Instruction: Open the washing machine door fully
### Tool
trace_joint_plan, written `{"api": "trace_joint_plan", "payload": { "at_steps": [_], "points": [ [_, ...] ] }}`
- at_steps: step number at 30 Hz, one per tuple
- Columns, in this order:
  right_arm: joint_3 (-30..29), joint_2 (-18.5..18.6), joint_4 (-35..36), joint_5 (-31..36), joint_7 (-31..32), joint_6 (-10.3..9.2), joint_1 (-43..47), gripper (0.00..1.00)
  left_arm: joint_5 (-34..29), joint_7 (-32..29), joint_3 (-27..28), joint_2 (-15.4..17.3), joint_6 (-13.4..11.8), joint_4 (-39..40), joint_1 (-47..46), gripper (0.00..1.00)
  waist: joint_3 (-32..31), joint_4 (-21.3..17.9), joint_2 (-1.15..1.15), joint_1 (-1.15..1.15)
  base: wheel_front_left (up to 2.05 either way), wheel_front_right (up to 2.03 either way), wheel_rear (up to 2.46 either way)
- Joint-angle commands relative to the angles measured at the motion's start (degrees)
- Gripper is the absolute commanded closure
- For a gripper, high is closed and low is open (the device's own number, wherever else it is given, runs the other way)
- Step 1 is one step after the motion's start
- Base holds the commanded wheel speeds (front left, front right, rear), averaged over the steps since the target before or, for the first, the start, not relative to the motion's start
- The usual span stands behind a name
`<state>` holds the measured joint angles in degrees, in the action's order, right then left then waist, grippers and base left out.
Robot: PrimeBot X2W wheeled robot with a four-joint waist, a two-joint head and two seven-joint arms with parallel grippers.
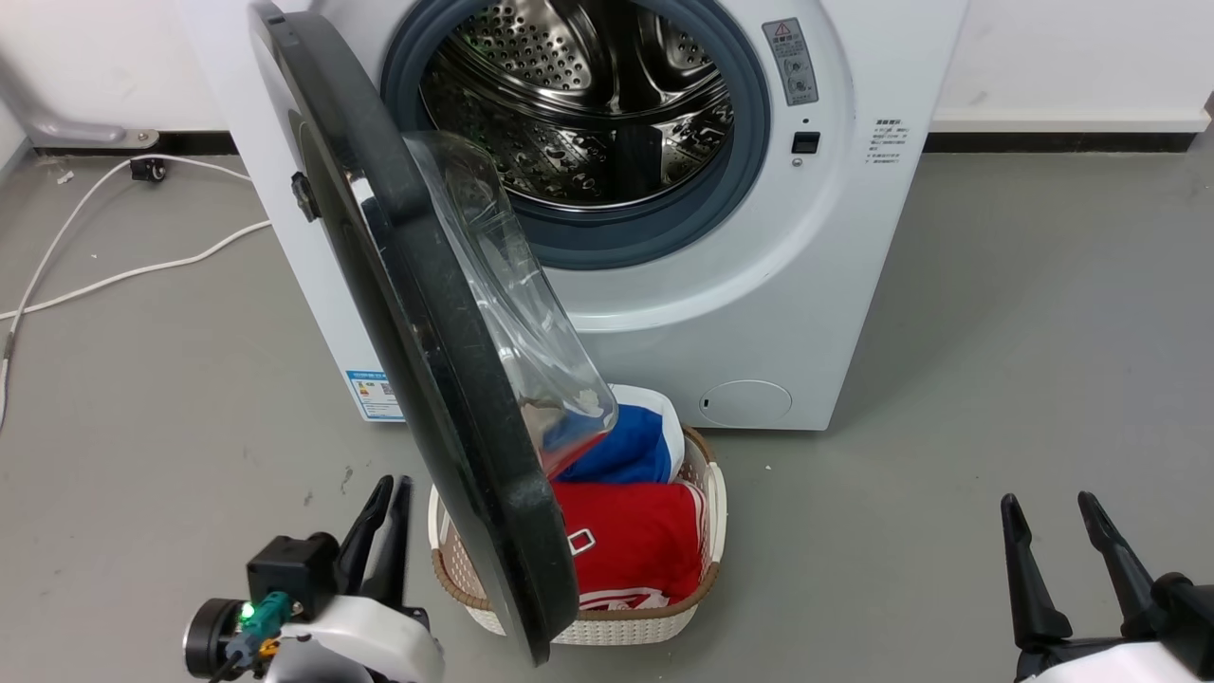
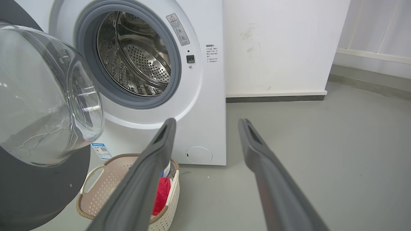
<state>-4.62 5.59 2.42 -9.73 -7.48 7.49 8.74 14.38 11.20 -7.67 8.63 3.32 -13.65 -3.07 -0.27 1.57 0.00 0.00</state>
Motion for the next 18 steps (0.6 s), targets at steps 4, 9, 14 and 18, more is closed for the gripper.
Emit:
{"api": "trace_joint_plan", "payload": {
  "at_steps": [4,9,14,18],
  "points": [
    [-0.3,-0.4,0.7,0.2,0.3,0.00,-0.8,0.00,0.5,0.4,1.3,0.4,-1.6,2.1,-0.5,1.00,0.2,0.4,0.00,0.00,0.00,0.00,0.00],
    [-0.8,-0.9,0.9,0.7,0.7,0.00,-0.7,0.00,1.0,1.1,3.9,1.2,-3.5,8.0,-3.4,1.00,0.2,1.0,0.00,0.00,0.00,0.00,0.00],
    [-1.2,-1.4,0.7,1.0,0.9,0.00,-0.7,0.00,0.0,1.8,4.8,2.0,-4.6,17.7,-7.3,1.00,-0.1,1.5,0.00,0.00,0.00,0.00,0.00],
    [-1.1,-1.7,0.7,1.3,0.9,0.00,-0.7,0.00,-0.9,1.1,3.7,1.9,-4.9,25.5,-10.4,1.00,-0.4,1.7,0.00,0.00,0.00,0.00,0.00]
  ]
}}
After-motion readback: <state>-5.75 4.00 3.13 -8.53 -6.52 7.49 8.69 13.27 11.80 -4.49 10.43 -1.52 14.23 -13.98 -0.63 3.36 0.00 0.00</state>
